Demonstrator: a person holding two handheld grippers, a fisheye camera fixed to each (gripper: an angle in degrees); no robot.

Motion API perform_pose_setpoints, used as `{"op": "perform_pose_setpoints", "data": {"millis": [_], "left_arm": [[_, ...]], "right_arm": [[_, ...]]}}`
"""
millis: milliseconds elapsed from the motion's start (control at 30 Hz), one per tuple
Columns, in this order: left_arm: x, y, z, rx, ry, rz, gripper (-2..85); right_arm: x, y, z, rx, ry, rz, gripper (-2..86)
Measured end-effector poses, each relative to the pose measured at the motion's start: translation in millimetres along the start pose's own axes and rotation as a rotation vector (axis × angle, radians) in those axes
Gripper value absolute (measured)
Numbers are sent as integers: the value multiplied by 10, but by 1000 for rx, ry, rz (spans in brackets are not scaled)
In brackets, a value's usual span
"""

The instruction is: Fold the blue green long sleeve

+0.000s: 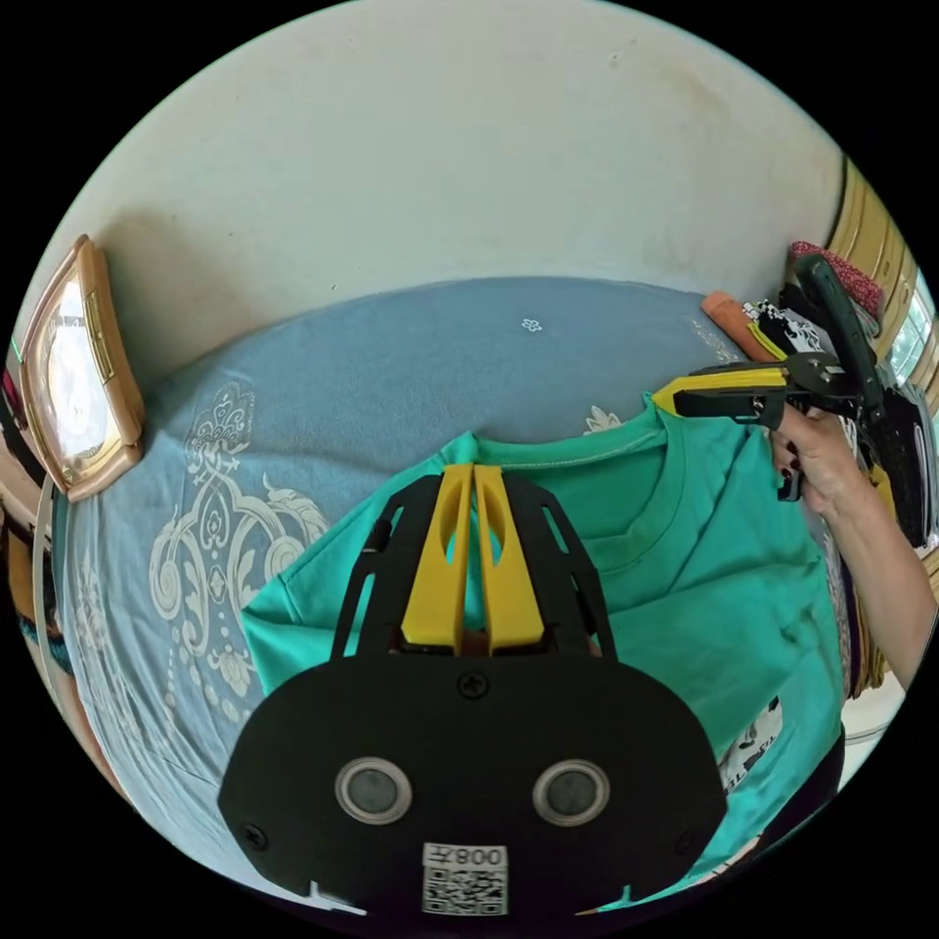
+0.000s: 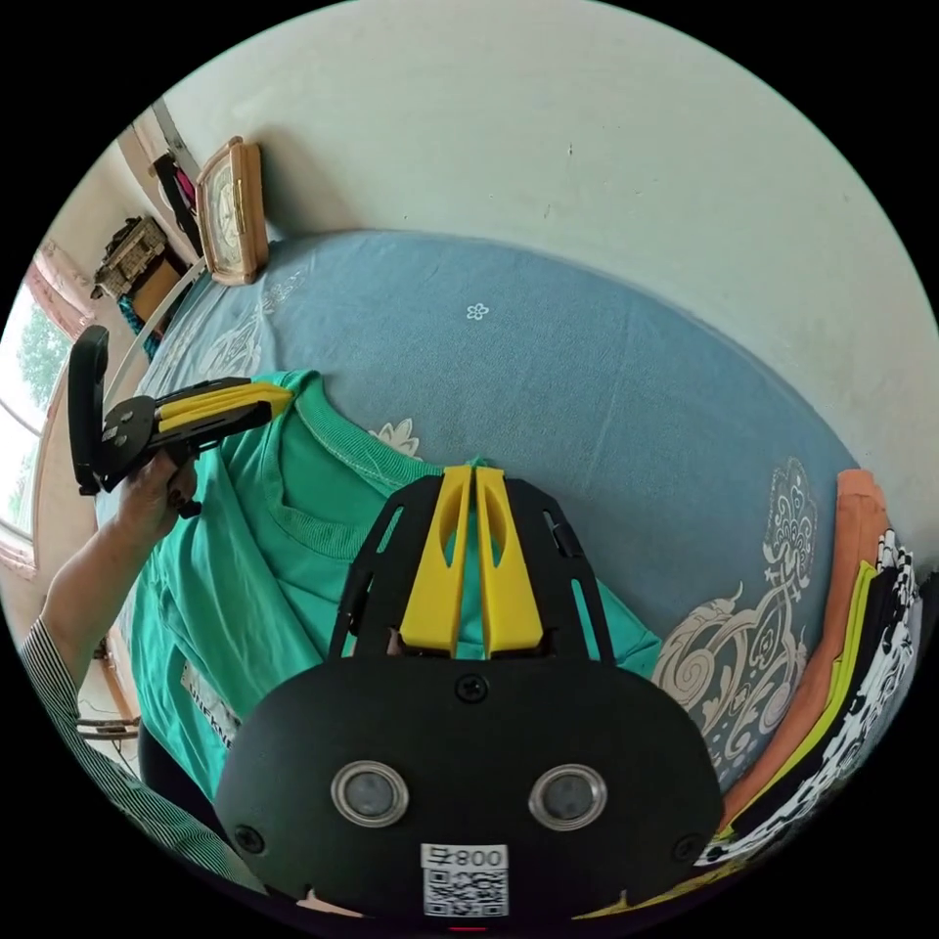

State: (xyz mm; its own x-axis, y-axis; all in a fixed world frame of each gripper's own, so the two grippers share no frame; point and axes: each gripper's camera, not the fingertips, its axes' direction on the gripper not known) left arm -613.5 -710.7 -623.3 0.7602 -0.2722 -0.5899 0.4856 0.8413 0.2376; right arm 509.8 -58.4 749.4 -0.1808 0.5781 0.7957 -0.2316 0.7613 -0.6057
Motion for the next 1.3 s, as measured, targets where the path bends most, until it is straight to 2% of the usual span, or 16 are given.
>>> {"op": "perform_pose_setpoints", "data": {"millis": [133,267,300,400,600,667,733,833,1000,1100,1133,1200,1300], "left_arm": [[53,58,-210,106,-29,-3,1],[56,24,-4,-46,-57,-9,1],[58,34,-36,-31,-58,-10,1],[67,124,-224,13,-63,-7,2],[26,530,-520,12,-60,15,2],[15,622,-368,-90,-75,19,2],[9,651,-434,-93,-79,9,2],[4,777,-686,-57,-73,11,1],[-8,1367,-1171,-16,-67,62,1],[-99,1735,-1132,-99,-93,10,2],[-139,1841,-1172,-68,-82,-8,2],[-210,1920,-1292,-99,-69,-56,2],[-286,2218,-1764,-10,-66,-96,1]], "right_arm": [[24,133,-293,159,-18,9,4],[48,85,3,56,28,19,2],[84,98,113,29,20,30,1],[227,199,6,79,-58,89,0],[414,882,-533,233,-39,93,-1],[461,1051,-416,182,-20,88,-1],[575,1081,52,-13,38,107,-1],[705,1162,-73,45,-33,141,0],[674,1749,-446,118,56,113,0],[861,2069,-179,41,47,166,0],[937,2110,5,-7,26,178,0],[1048,2154,33,21,-22,218,1],[1084,2302,-121,37,-4,216,1]]}}
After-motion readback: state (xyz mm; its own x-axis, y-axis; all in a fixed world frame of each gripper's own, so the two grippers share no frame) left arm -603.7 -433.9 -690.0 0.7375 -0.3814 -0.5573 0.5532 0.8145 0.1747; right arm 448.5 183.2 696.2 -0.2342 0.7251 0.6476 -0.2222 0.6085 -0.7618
